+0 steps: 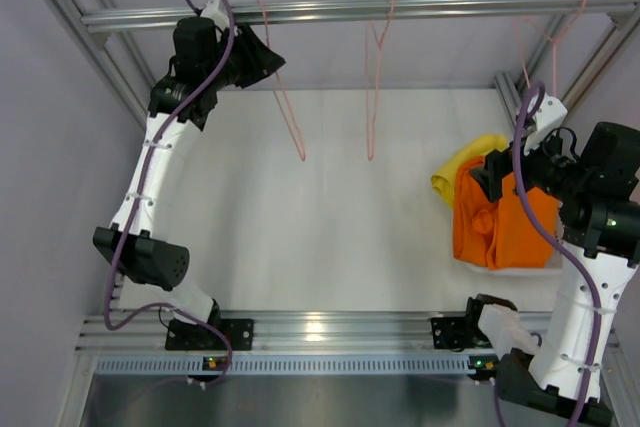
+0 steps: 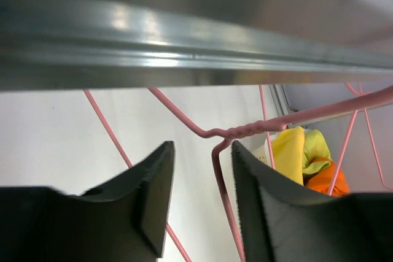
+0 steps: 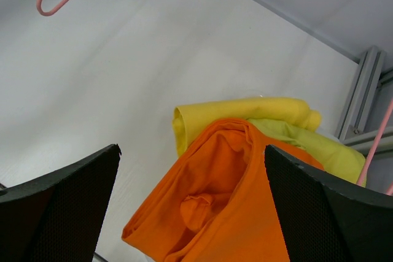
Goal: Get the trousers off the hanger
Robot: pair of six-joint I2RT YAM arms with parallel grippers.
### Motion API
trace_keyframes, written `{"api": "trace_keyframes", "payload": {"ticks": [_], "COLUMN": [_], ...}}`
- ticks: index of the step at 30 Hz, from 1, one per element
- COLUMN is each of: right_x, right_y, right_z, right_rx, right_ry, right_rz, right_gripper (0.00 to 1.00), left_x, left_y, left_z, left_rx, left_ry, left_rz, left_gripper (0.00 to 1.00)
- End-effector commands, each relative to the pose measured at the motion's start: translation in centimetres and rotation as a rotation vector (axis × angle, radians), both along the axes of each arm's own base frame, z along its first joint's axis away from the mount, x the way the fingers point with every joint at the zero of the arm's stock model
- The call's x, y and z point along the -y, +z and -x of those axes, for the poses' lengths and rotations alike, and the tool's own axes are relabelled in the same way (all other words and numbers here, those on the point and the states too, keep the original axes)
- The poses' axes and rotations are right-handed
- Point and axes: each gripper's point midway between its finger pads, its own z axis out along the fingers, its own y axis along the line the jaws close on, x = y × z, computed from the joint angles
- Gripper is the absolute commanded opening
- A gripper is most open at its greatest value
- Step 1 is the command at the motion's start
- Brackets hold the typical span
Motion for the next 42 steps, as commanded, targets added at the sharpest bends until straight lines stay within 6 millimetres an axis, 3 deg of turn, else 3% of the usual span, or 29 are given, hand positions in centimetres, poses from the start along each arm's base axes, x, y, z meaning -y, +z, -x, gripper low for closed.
{"api": "trace_keyframes", "payload": {"ticks": [1,4,5,6,7,8,9,10,17,23,24,28,31,32,35,38,42], "right_x": [-0.6,-0.6,-0.6,-0.6,-0.6,-0.6,-0.7,-0.8,-1.8,-1.4,-0.8,0.6,0.4,-0.8,-1.4,-1.6,-2.0], "right_y": [0.9,1.1,1.2,1.3,1.3,1.4,1.6,1.7,2.8,3.1,2.7,1.2,-0.5,-0.8,-1.3,-0.5,0.4], "right_z": [0.2,0.3,0.4,0.4,0.4,0.4,0.4,0.5,0.4,-1.4,-1.9,-3.2,-3.9,-3.9,-4.3,-4.4,-4.2], "right_rx": [0.035,0.046,0.049,0.051,0.054,0.057,0.064,0.072,0.131,0.14,0.13,0.096,0.065,0.056,0.064,0.093,0.119], "right_ry": [0.026,0.026,0.027,0.028,0.027,0.025,0.027,0.025,0.023,-0.065,-0.106,-0.212,-0.24,-0.207,-0.225,-0.214,-0.195], "right_rz": [-0.011,-0.004,-0.002,-0.002,-0.001,-0.004,-0.009,-0.012,-0.115,-0.261,-0.267,-0.294,-0.285,-0.274,-0.239,-0.25,-0.237], "right_gripper": [0.99,0.99,0.99,1.0,0.99,1.0,0.99,1.0,1.0,0.99,1.0,1.0,1.0,0.99,0.99,0.99,0.99], "left_x": [-0.5,-0.6,-0.7,-1.0,-1.2,-1.4,-1.9,-2.1,-4.4,-8.1,-8.7,-14.2,-16.4,-17.2,-18.8,-20.9,-21.6], "left_y": [-0.4,0.5,0.2,1.4,1.9,1.2,3.7,4.3,7.0,4.4,3.6,0.0,-1.9,-2.5,-3.1,-3.0,-2.6], "left_z": [1.1,1.6,1.7,2.4,2.8,3.0,4.1,4.6,10.4,13.2,13.4,14.3,16.2,17.3,18.7,19.6,20.3], "left_rx": [-0.029,-0.001,-0.005,0.03,0.055,0.054,0.143,0.181,0.374,0.343,0.325,0.174,0.165,0.161,0.159,0.144,0.163], "left_ry": [0.017,0.013,0.014,0.02,0.027,0.037,0.044,0.049,0.054,0.133,0.14,0.35,0.384,0.412,0.459,0.539,0.564], "left_rz": [-0.003,-0.004,-0.007,0.002,0.005,0.0,0.016,0.016,-0.071,-0.317,-0.361,-0.561,-0.664,-0.682,-0.702,-0.704,-0.69], "left_gripper": [0.52,0.74,0.9,0.99,0.99,0.99,0.99,0.99,0.99,0.99,0.99,0.99,0.99,0.99,0.99,0.99,0.99]}}
